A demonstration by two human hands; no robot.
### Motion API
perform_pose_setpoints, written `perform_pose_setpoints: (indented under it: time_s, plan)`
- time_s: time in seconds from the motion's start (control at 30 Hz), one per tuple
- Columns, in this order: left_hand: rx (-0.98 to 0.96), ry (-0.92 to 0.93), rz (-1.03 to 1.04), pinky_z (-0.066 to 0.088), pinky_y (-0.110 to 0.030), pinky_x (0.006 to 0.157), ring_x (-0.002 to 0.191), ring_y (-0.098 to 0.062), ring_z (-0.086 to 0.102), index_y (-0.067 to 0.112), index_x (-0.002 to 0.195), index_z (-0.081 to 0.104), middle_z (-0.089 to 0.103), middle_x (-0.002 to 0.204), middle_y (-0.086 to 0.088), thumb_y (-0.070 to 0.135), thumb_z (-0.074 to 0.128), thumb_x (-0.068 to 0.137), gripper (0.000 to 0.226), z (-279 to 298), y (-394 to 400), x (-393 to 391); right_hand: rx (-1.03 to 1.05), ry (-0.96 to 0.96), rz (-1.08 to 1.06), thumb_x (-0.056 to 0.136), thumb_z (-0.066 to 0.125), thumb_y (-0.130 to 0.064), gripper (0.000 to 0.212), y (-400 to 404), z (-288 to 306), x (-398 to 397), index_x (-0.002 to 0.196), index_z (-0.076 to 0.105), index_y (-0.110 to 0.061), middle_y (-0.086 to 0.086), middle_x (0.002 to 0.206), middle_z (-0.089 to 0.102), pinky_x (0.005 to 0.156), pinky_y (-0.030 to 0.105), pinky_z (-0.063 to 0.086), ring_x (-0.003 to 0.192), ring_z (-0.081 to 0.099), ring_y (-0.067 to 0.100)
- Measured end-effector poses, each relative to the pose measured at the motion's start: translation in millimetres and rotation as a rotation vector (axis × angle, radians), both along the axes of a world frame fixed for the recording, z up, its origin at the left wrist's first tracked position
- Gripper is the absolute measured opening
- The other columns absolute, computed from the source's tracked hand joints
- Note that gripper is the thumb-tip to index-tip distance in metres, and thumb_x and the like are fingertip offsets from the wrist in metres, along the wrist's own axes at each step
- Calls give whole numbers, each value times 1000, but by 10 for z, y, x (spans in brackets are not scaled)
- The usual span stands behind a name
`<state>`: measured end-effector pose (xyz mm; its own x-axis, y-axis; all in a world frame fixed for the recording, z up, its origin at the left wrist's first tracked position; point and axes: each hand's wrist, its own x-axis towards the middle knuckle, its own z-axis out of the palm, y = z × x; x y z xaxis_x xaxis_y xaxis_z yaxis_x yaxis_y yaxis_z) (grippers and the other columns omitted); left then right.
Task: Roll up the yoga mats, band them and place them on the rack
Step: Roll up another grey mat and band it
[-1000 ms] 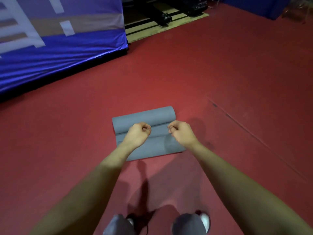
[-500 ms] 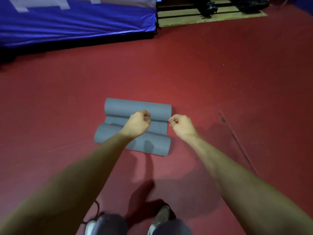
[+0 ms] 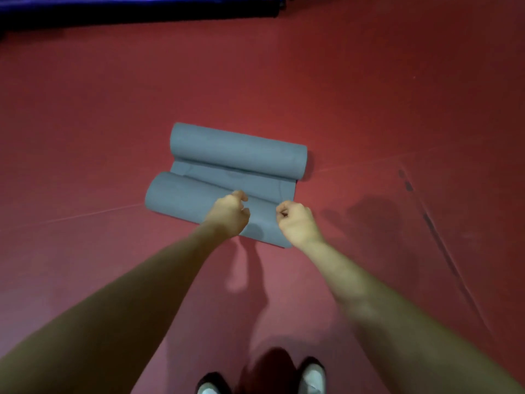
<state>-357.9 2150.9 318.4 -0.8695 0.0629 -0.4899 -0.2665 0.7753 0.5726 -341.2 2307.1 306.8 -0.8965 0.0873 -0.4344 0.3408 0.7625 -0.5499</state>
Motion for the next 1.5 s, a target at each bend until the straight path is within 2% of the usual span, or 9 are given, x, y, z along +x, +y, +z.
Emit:
perform_pose_setpoints:
  time_s: [0.13, 0.33, 0.5, 0.63, 0.83, 0.97, 1.1, 1.33, 1.5]
  plan:
    - [-81, 29, -88, 39, -39, 102, 122, -28, 47, 13, 134, 46, 51, 134, -9, 18, 56, 91, 44, -1164, -81, 10, 165, -14, 220, 89, 56, -17, 39, 34, -1135, -18, 128, 53, -10, 8, 131, 53, 102, 32, 36, 123, 48, 27]
    - [-301, 145, -172, 27, -35, 104, 133, -24, 30, 21, 143, 33, 32, 149, 0, 20, 60, 85, 64, -2801, -21, -176, 309, 103, 373, 85, 64, -26, 57, 43, -2866, -110, 134, 39, -10, 9, 139, 39, 104, 35, 27, 130, 35, 28]
    - [-526, 287, -284, 16, -42, 113, 145, -28, 7, 21, 152, 7, 0, 160, 0, 26, 68, 80, 94, -3848, -15, -309, 457, 220, 441, 70, 80, -41, 117, 34, -3921, -349, 150, 2, -4, 15, 159, -2, 117, 39, 1, 147, -1, 30]
    - [-823, 460, -420, 10, -44, 116, 147, -31, -2, 19, 152, -5, -8, 160, -4, 41, 67, 81, 104, -4252, -97, -460, 652, 339, 450, 56, 82, -58, 143, 59, -4407, -462, 148, -9, 0, 19, 155, 7, 118, 41, 2, 145, 9, 32]
    - [-971, 426, -471, 7, -46, 116, 145, -40, -1, 18, 150, -12, -7, 159, -12, 49, 77, 69, 125, -4549, -218, -425, 827, 533, 392, 27, 90, -47, 107, -3, -4857, -216, 121, 57, -6, 11, 115, 57, 88, 38, 43, 96, 56, 26]
    - [-977, 523, -498, 5, -48, 116, 142, -46, 6, 17, 151, 7, 11, 156, -16, 31, 65, 82, 91, -4701, -337, -313, 811, 626, 433, 50, 82, -19, 63, -34, -5004, -98, 109, 61, -10, 15, 125, 58, 99, 48, 42, 113, 56, 34]
    - [-891, 584, -466, 29, -40, 104, 125, -36, 41, 18, 134, 35, 46, 134, -9, 27, 64, 77, 65, -4744, -380, -205, 815, 698, 463, 62, 61, -6, 40, -63, -4890, -61, 101, 62, -13, 12, 121, 62, 97, 59, 40, 109, 59, 34]
    - [-882, 672, -357, 43, -28, 64, 70, -27, 64, 16, 101, 61, 65, 80, -8, 33, 79, 51, 56, -4728, 100, 128, 849, 695, 469, 57, 66, -5, 54, 396, -4543, -2, 110, 57, -14, 9, 113, 60, 99, 64, 30, 109, 56, 31]
    - [-726, 525, -453, 38, -33, 85, 106, -29, 52, 18, 131, 36, 52, 121, -6, 45, 69, 75, 70, -4849, 379, 442, 903, 594, 589, 49, 74, -60, 95, 699, -4635, 200, 124, 55, -5, 15, 105, 58, 105, 57, 21, 96, 57, 34]
